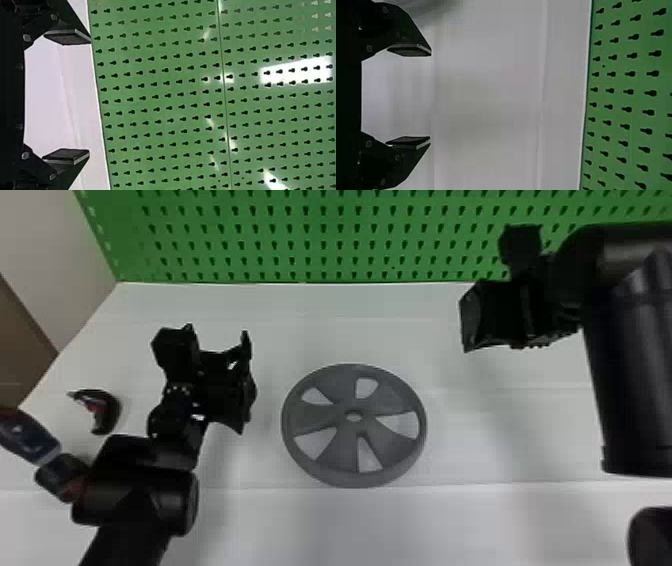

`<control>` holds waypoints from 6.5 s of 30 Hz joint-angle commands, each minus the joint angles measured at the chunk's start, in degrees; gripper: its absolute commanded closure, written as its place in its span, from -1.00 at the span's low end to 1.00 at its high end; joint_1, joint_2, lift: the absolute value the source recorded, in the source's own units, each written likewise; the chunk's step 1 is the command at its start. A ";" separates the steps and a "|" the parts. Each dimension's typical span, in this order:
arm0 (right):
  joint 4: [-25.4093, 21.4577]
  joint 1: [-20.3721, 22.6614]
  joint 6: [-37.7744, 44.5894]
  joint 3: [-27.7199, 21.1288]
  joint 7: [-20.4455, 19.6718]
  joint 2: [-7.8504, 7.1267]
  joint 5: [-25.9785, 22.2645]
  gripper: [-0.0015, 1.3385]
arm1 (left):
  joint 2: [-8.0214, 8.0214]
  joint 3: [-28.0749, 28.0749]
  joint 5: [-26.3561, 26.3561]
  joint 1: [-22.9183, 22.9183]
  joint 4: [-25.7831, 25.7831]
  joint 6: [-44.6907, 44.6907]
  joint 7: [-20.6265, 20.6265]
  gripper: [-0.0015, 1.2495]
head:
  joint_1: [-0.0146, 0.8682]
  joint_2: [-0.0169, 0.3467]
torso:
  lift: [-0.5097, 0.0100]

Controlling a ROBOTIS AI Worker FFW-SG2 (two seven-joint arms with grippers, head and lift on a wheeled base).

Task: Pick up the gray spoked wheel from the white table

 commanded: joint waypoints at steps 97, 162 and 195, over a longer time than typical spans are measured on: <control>30.83 -19.58 0.97 41.41 0.00 -7.67 -48.46 -0.29 | 2.27 -2.09 0.97 -1.13 0.06 1.23 0.09 -0.58 | 0.86 -0.66 | 0.58; 43.22 -14.92 -3.94 18.04 -28.57 -0.55 -54.70 -0.29 | 2.27 -2.27 1.15 -1.39 0.06 1.23 0.09 -0.57 | 0.86 -0.66 | 0.58; 47.97 -13.69 -7.11 7.40 -45.44 1.83 -60.50 -0.29 | 2.27 -2.62 1.23 -1.74 0.06 1.23 0.35 -0.57 | 0.86 -0.66 | 0.58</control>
